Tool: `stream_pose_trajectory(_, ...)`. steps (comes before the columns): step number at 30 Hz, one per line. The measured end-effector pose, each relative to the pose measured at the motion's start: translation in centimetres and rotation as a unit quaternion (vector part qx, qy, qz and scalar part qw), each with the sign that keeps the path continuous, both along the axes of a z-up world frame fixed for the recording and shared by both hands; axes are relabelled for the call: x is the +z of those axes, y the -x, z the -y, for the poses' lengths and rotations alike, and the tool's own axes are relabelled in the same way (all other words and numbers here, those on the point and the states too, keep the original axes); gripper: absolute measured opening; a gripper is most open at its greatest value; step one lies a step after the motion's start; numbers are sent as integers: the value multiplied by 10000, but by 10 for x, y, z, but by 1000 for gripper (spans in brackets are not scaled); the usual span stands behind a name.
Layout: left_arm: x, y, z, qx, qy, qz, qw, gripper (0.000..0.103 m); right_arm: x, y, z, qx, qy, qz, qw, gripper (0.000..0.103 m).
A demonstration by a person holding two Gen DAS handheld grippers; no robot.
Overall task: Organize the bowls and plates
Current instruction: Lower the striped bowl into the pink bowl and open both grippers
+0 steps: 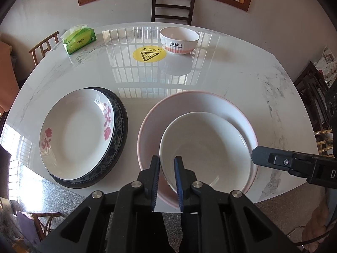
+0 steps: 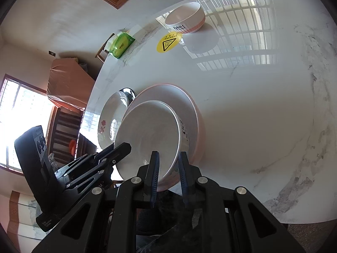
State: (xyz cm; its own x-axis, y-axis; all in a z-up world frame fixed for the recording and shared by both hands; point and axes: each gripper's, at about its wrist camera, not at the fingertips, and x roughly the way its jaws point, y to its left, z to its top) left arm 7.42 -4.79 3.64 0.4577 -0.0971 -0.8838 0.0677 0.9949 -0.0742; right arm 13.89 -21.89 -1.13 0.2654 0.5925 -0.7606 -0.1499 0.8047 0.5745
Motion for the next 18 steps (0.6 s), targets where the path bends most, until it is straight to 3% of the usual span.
stream_pose_trajectory(8, 23, 7, 4, -138, -159, 590, 9980, 15, 9, -1, -2, 67, -26, 183, 9998, 17)
stream_pose_trajectory(18, 28, -15, -14, -152, 52, 542, 9984, 19, 8, -6, 17, -136, -4, 347, 9993, 20)
